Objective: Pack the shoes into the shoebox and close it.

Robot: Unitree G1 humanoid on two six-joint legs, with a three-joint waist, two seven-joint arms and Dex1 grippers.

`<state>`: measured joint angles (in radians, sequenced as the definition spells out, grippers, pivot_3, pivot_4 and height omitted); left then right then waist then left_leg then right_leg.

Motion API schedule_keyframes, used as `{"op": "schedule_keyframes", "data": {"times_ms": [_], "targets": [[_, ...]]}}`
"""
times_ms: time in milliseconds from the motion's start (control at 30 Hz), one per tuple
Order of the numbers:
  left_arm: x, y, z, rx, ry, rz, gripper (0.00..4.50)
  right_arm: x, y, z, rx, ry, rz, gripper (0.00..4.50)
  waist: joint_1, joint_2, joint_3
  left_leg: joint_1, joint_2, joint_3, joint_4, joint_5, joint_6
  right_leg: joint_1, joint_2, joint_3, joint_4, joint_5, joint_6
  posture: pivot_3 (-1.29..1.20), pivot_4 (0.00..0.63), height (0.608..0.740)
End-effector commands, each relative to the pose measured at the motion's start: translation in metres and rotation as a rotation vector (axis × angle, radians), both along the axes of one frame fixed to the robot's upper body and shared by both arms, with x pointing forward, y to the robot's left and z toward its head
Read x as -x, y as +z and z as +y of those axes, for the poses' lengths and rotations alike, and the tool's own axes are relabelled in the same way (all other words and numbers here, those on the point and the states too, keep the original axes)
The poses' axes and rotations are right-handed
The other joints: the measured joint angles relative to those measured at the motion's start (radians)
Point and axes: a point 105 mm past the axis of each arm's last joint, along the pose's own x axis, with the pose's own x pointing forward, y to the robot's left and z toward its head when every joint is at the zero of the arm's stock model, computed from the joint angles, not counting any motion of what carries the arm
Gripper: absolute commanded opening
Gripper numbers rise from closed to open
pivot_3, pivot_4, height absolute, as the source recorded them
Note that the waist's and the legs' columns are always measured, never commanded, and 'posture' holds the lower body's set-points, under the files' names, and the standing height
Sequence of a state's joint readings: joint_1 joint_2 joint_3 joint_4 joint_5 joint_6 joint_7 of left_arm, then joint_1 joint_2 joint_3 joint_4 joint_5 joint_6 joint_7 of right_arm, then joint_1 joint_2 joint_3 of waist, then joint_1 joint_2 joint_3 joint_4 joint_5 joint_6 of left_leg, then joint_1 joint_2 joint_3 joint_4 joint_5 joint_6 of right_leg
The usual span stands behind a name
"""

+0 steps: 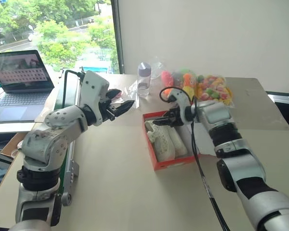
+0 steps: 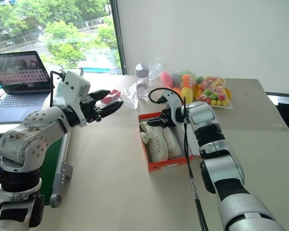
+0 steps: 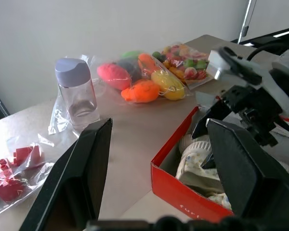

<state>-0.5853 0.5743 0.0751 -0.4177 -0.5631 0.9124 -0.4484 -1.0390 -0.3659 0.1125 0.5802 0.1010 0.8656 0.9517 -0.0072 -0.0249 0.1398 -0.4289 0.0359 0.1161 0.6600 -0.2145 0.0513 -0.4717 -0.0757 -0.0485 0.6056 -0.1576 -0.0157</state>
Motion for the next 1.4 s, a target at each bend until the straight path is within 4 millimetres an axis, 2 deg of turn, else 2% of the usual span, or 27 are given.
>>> {"op": "schedule_keyframes", "data": {"times_ms": [33, 167, 367, 400, 500, 567, 633, 733, 800, 1033, 1167, 1400], "targets": [[0.001, 0.017, -0.003, 0.0, -0.025, -0.079, 3.33, 0.003, 0.027, 0.001, -0.073, -0.013, -0.042, 4.46, -0.006, 0.0, 0.001, -0.001, -0.001, 0.0, 0.0, 0.001, -0.003, 0.0, -0.001, 0.0, -0.002, -0.001, 0.002, 0.0, 0.15, 0.74], [-0.001, 0.017, -0.006, -0.008, -0.044, -0.081, 3.33, 0.005, 0.037, -0.007, -0.097, -0.054, -0.061, 4.46, -0.005, 0.0, 0.002, -0.005, -0.002, 0.001, 0.0, -0.003, 0.003, 0.0, -0.002, 0.0, -0.009, -0.001, 0.005, 0.0, 0.15, 0.74], [-0.002, 0.015, -0.009, -0.026, -0.077, -0.075, 3.33, 0.018, 0.054, -0.03, -0.123, -0.087, -0.078, 4.46, 0.004, -0.001, 0.003, -0.005, -0.005, 0.001, 0.002, -0.008, 0.011, 0.002, -0.004, 0.0, -0.011, 0.001, 0.008, 0.0, 0.15, 0.74], [-0.002, 0.015, -0.009, -0.028, -0.08, -0.075, 3.33, 0.022, 0.054, -0.031, -0.121, -0.079, -0.076, 3.92, 0.004, -0.002, 0.003, -0.005, -0.005, 0.001, 0.003, -0.008, 0.011, 0.002, -0.004, 0.0, -0.011, 0.001, 0.008, 0.0, 0.15, 0.74], [-0.003, 0.014, -0.011, -0.029, -0.094, -0.074, 3.33, 0.045, 0.049, -0.029, -0.079, 0.033, -0.061, 2.98, 0.005, -0.002, 0.003, -0.003, -0.005, 0.001, 0.003, -0.008, 0.011, 0.002, -0.003, 0.001, -0.011, 0.001, 0.008, 0.0, 0.15, 0.74], [-0.003, 0.014, -0.011, -0.034, -0.098, -0.074, 3.33, 0.051, 0.042, -0.03, -0.023, 0.066, -0.066, 2.37, 0.005, -0.002, 0.003, -0.002, -0.004, 0.0, 0.003, -0.008, 0.01, 0.002, -0.002, 0.001, -0.01, 0.0, 0.009, 0.0, 0.15, 0.74], [-0.004, 0.014, -0.011, -0.037, -0.098, -0.075, 3.33, 0.051, 0.03, -0.031, 0.036, 0.076, -0.059, 1.59, -0.002, -0.002, 0.003, 0.0, -0.004, 0.0, 0.003, -0.007, 0.009, 0.003, -0.001, 0.002, -0.01, -0.001, 0.01, 0.0, 0.15, 0.74], [-0.004, 0.014, -0.011, -0.043, -0.099, -0.077, 3.33, 0.042, 0.002, -0.034, 0.15, 0.064, -0.041, 0.67, -0.01, -0.003, 0.004, 0.006, -0.003, 0.001, 0.003, -0.006, 0.009, 0.008, -0.001, 0.003, -0.01, -0.003, 0.013, 0.0, 0.15, 0.74], [-0.003, 0.013, -0.01, -0.053, -0.093, -0.079, 3.33, 0.037, -0.005, -0.031, 0.163, 0.069, -0.036, 0.05, -0.01, -0.004, 0.005, 0.01, -0.003, 0.001, 0.003, -0.005, 0.009, 0.011, -0.001, 0.004, -0.01, -0.004, 0.012, 0.0, 0.15, 0.74], [0.002, 0.013, 0.0, -0.062, -0.051, -0.078, 3.33, 0.031, -0.019, -0.013, 0.176, 0.144, -0.021, 0.05, -0.007, -0.004, 0.005, 0.01, -0.003, 0.001, 0.003, -0.003, 0.009, 0.012, -0.001, 0.005, -0.01, -0.002, 0.011, 0.0, 0.15, 0.74], [0.005, 0.012, 0.006, -0.066, -0.022, -0.077, 3.33, 0.034, -0.005, -0.001, 0.141, 0.202, -0.033, 0.05, -0.007, -0.004, 0.005, 0.009, -0.003, 0.001, 0.003, -0.004, 0.01, 0.011, -0.001, 0.005, -0.01, 0.002, 0.004, 0.0, 0.15, 0.74], [0.006, 0.011, 0.01, -0.067, -0.006, -0.072, 3.33, 0.046, 0.004, 0.015, 0.103, 0.294, -0.028, 0.05, -0.005, -0.005, 0.005, 0.009, -0.003, 0.001, 0.004, -0.003, 0.01, 0.012, -0.001, 0.004, -0.01, 0.002, 0.005, 0.0, 0.15, 0.74]]}}
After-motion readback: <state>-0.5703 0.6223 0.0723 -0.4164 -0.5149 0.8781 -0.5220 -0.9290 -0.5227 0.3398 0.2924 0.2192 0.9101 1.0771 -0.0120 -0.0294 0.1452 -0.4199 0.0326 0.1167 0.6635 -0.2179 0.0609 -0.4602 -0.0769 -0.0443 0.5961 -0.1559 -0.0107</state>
